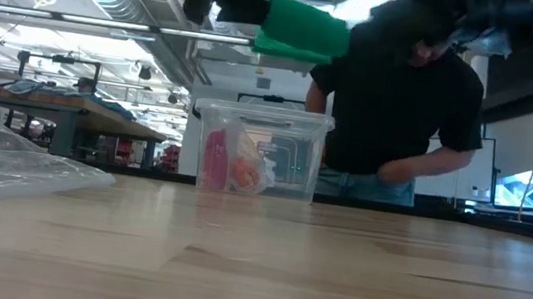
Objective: Roll bandage
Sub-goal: Roll the green bandage
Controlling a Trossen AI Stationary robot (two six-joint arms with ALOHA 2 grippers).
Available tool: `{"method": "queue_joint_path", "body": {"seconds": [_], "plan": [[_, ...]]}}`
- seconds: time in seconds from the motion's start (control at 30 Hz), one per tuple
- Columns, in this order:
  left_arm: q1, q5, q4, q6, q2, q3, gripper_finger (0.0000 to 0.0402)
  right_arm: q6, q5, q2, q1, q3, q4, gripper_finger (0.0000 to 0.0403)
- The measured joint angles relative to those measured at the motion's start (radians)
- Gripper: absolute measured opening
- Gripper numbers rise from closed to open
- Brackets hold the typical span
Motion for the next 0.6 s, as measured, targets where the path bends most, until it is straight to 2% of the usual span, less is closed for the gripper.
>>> {"method": "queue_joint_path", "body": {"seconds": [0.07,0.17,0.27,0.4,0.43,0.6], "plan": [[0.002,0.042,-0.003,-0.025,0.026,0.000,0.0008,0.000,0.010,-0.058,0.000,0.000,-0.024,0.0165],[0.001,0.052,0.013,-0.022,0.077,0.000,0.0008,-0.002,0.070,-0.103,0.000,0.001,-0.040,0.0165],[-0.008,0.060,0.032,-0.003,0.124,0.000,0.0008,-0.055,0.136,-0.105,-0.001,0.001,-0.059,0.0165],[-0.034,0.062,0.096,0.113,0.177,0.001,0.0008,-0.104,0.254,-0.059,-0.001,0.002,-0.030,0.0165],[-0.041,0.061,0.108,0.144,0.184,0.007,0.0008,-0.096,0.244,-0.033,-0.001,0.001,-0.025,0.0165],[-0.058,0.059,0.114,0.230,0.198,0.016,0.0008,-0.023,0.051,0.099,0.001,0.001,0.033,0.0165]]}}
